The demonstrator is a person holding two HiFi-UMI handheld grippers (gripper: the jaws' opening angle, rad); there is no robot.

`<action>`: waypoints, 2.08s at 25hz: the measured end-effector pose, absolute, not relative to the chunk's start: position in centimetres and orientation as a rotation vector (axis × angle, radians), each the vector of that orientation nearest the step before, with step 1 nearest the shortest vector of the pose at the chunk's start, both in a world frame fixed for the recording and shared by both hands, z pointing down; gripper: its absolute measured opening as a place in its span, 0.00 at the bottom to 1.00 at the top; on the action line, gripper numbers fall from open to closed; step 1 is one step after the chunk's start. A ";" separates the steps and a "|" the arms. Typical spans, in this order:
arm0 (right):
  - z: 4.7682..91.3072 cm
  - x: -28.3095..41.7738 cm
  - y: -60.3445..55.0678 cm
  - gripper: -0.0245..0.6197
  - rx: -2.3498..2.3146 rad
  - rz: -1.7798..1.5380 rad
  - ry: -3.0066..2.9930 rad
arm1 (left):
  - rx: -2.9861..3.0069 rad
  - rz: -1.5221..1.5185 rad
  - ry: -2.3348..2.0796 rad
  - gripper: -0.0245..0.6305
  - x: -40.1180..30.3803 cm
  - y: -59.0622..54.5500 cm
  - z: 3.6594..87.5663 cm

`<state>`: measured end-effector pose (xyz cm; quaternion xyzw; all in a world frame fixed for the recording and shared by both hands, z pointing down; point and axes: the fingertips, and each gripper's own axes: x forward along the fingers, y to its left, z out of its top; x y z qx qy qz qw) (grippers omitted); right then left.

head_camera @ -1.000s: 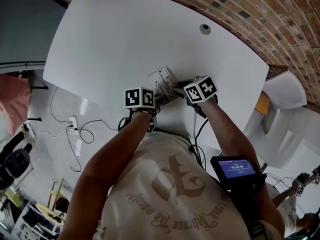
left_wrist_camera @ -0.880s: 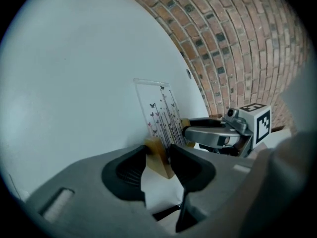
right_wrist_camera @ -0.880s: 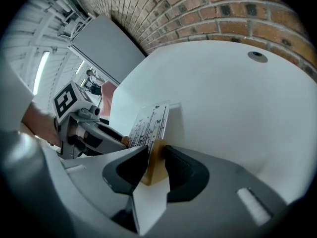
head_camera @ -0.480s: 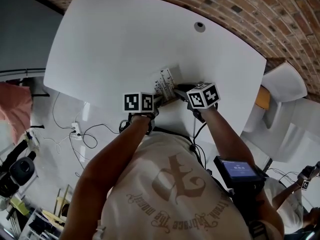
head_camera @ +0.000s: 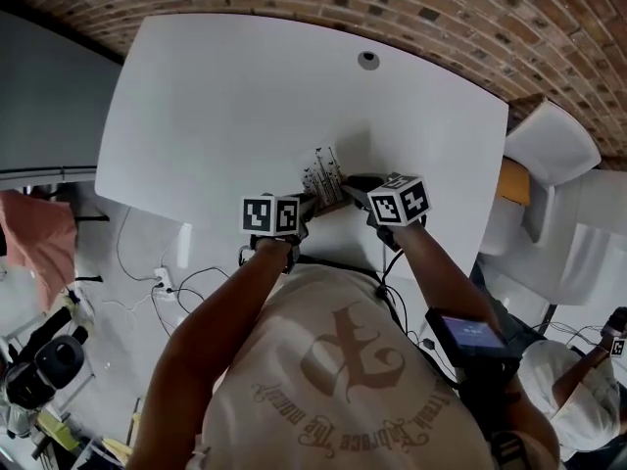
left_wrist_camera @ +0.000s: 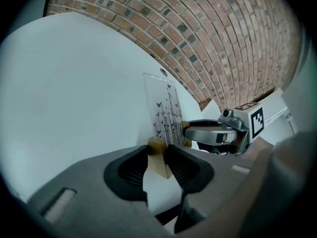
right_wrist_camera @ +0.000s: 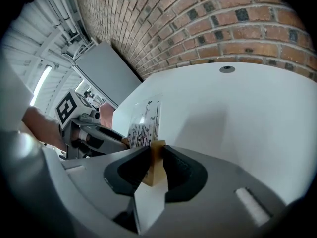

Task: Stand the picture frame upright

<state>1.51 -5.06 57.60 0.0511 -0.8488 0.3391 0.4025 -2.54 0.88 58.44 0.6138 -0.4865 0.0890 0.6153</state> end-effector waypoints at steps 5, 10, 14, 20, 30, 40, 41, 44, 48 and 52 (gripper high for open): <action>57.1 3.9 -4.6 0.18 0.163 0.848 -2.172 | 1.473 0.273 -1.126 0.24 -0.5 1.1 57.9; 56.5 4.7 -5.2 0.18 0.234 0.835 -2.236 | 1.560 0.343 -1.139 0.24 -0.1 0.2 57.3; 56.2 5.4 -5.1 0.18 0.257 0.839 -2.257 | 1.601 0.378 -1.144 0.24 0.4 0.2 56.8; 55.5 5.4 -6.3 0.18 0.269 0.830 -2.290 | 1.653 0.375 -1.166 0.24 0.3 -1.1 56.1; 55.1 5.0 -7.0 0.18 0.295 0.801 -2.317 | 1.700 0.358 -1.161 0.24 -0.2 -2.0 56.2; 55.7 1.2 -7.7 0.18 0.324 0.791 -2.327 | 1.734 0.395 -1.121 0.24 -4.1 -3.1 57.0; 55.7 1.1 -7.9 0.18 0.328 0.792 -2.326 | 1.740 0.397 -1.114 0.24 -4.2 -3.3 57.1; 55.8 1.2 -8.5 0.18 0.356 0.794 -2.322 | 1.767 0.402 -1.085 0.24 -4.2 -4.1 57.2; 55.8 0.0 -9.4 0.18 0.390 0.809 -2.330 | 1.799 0.437 -1.076 0.24 -5.7 -5.3 57.3; 56.1 -1.1 -10.8 0.18 0.417 0.816 -2.336 | 1.828 0.477 -1.069 0.24 -7.0 -6.8 57.4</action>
